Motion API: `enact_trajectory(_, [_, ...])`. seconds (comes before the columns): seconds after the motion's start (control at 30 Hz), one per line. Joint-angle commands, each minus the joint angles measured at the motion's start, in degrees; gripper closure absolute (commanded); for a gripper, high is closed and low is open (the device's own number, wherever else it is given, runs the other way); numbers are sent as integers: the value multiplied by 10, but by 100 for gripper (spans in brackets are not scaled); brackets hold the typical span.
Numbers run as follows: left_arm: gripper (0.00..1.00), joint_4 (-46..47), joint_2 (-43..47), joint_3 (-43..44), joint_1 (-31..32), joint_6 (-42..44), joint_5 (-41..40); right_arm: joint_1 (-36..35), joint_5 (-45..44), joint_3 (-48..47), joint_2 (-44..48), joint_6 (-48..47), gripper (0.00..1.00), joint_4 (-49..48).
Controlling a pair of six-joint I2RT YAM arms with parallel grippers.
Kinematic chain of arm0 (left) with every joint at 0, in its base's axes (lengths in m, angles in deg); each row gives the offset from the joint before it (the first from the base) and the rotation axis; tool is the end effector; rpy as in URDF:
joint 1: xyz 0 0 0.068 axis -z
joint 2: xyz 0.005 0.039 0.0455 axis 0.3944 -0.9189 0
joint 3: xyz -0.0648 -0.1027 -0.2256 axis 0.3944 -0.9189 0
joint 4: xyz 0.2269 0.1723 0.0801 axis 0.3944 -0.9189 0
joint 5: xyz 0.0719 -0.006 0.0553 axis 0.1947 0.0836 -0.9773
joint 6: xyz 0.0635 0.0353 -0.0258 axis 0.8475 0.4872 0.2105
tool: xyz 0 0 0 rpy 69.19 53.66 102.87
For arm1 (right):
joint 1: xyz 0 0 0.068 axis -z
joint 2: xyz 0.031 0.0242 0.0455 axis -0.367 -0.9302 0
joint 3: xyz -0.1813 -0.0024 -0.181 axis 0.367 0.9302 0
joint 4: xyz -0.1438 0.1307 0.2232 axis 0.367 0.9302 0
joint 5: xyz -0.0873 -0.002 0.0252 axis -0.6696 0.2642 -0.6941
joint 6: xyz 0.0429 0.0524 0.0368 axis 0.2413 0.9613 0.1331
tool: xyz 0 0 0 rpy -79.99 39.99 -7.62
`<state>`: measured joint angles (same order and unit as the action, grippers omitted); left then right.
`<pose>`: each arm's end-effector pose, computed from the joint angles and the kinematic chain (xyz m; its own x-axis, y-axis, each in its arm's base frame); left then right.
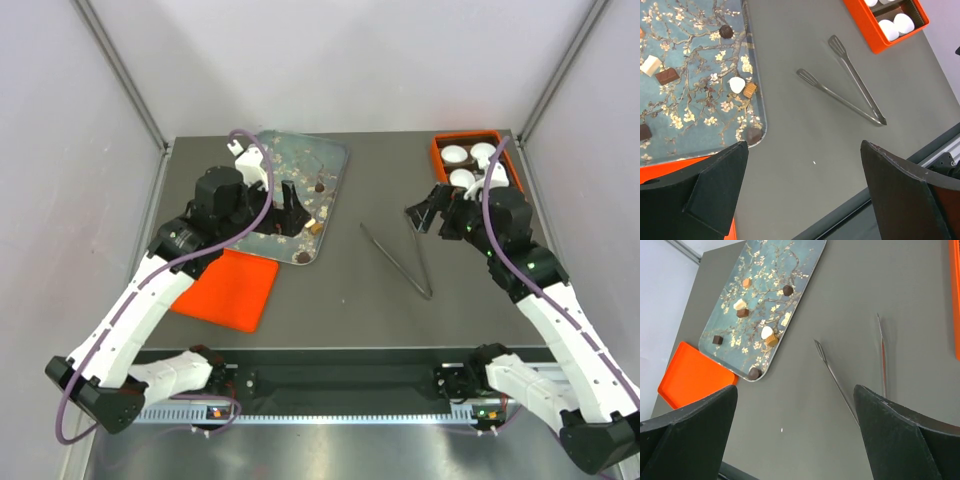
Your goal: Pack the chocolate
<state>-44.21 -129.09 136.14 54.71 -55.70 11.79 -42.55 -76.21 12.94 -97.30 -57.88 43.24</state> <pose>0.2517 -0.1612 0.3881 -0.5382 -0.0655 -0.8402 0.4346 0.8326 -0.3433 0.2466 0.0986 0.3496 -0.4623 0.3079 -0.8315 -0.2203 0.8685 0.4441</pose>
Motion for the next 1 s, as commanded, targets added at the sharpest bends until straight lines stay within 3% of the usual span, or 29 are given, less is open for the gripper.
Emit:
enact_trajectory(0.0, [1,16,0,14,1,6,-7,-7,-1,-22,1,-9,0,-24])
enact_trajectory(0.2, [1,-8,-13,32,1,11,-28,-7,-26,-30,-8,-33,0,-26])
enact_trajectory(0.33, [1,-25,-10,43,1,15,-97,-6,-9,-34,-35,-42,0,-36])
enact_trajectory(0.5, [1,-22,23,25,1,47,-79,-12,50,-37,-95,-56,0,-74])
enact_trajectory(0.67, [1,12,85,-46,1,75,-41,-72,4,-73,-173,-92,5,-78])
enact_trajectory(0.83, [1,33,118,-83,0,65,-75,-120,2,-73,-259,-102,21,-164])
enact_trajectory(0.97, [4,13,91,-65,-12,25,-102,-147,-5,-96,-346,-115,34,-208])
